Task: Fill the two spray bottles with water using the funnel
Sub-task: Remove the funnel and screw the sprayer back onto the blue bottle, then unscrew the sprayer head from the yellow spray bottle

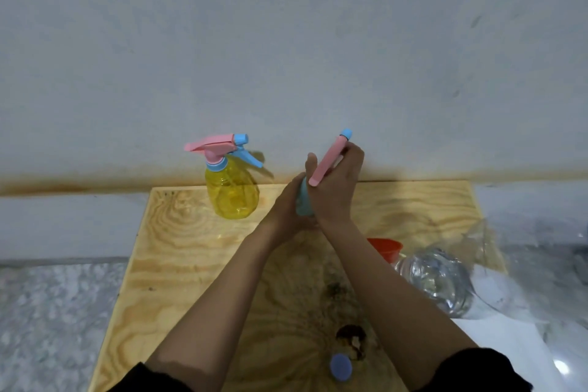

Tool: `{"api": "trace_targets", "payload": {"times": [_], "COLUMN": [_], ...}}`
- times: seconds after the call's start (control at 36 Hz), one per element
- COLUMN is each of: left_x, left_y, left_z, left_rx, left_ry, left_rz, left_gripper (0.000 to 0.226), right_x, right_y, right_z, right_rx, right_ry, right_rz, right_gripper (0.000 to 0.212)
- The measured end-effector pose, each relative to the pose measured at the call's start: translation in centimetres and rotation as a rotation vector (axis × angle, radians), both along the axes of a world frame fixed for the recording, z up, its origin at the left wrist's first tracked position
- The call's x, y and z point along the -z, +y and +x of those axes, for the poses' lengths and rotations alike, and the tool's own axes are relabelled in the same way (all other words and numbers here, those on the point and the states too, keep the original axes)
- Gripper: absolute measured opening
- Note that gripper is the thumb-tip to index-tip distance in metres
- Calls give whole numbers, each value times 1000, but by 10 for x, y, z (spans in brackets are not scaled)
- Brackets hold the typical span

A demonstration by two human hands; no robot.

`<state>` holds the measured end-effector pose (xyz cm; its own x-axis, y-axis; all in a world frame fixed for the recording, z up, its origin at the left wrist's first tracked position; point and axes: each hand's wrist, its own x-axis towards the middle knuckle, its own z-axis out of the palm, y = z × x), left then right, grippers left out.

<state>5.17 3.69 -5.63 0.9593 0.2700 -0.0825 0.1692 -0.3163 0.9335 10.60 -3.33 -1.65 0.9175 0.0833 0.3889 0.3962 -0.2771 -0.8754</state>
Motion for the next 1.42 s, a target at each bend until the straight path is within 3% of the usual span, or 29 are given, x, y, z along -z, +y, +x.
{"api": "trace_targets", "payload": {"times": [0.33, 0.47, 0.72, 1.22, 1.42], "left_x": [14, 14, 17, 10, -5], "left_y": [10, 14, 17, 6, 8], "left_z": [-2, -3, -10, -17, -30], "left_rx": [-62, -152, -225, -271, -189], "left_ry": [-14, -37, -98, 9, 2], "left_rz": [60, -72, -26, 8, 82], "left_gripper": [76, 70, 57, 49, 44], "right_x": [12, 11, 7, 0, 3], "right_y": [-27, -26, -13, -15, -23], "right_z": [3, 7, 4, -7, -13], "right_rx": [-192, -135, 12, -62, -72], "right_ry": [52, 29, 33, 107, 65], "right_rz": [-88, -112, -131, -126, -325], "right_gripper": [79, 79, 78, 75, 77]}}
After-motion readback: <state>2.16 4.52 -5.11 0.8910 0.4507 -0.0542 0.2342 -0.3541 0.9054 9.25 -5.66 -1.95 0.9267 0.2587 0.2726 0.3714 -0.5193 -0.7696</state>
